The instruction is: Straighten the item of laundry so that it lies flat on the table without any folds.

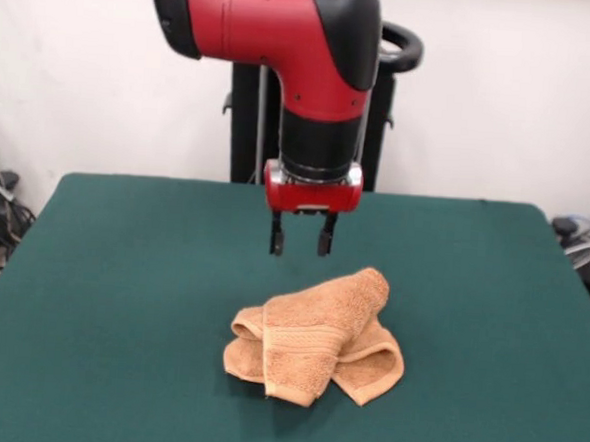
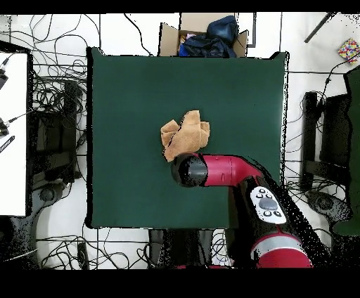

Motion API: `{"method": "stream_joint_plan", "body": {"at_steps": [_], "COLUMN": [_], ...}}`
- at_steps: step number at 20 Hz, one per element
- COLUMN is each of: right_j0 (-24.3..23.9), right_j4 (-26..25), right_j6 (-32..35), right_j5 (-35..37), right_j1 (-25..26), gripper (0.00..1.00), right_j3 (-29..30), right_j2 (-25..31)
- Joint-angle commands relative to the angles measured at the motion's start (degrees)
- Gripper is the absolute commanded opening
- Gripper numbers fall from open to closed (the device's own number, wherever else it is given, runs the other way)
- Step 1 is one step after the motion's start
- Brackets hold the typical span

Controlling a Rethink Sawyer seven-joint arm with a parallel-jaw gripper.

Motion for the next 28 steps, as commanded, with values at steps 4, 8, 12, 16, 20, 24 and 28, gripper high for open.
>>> {"method": "stream_joint_plan", "body": {"at_steps": [4,8,12,16,20,24,28], "right_j0": [2.5,2.1,2.1,1.8,1.0,0.3,-0.4], "right_j4": [-1.1,-2.4,-2.8,-2.9,-3.6,-3.8,-3.6], "right_j6": [-0.9,-0.6,-0.7,-1.1,-1.6,-2.5,-3.5], "right_j5": [6.8,3.7,3.2,3.5,2.3,2.4,3.5], "right_j1": [3.7,3.2,3.8,3.9,4.4,4.9,4.5], "gripper": [1.00,1.00,1.00,1.00,1.00,1.00,1.00], "right_j3": [-9.1,-6.4,-6.9,-7.1,-6.5,-7.0,-7.3], "right_j2": [4.9,4.6,4.6,5.0,5.2,5.7,6.1]}}
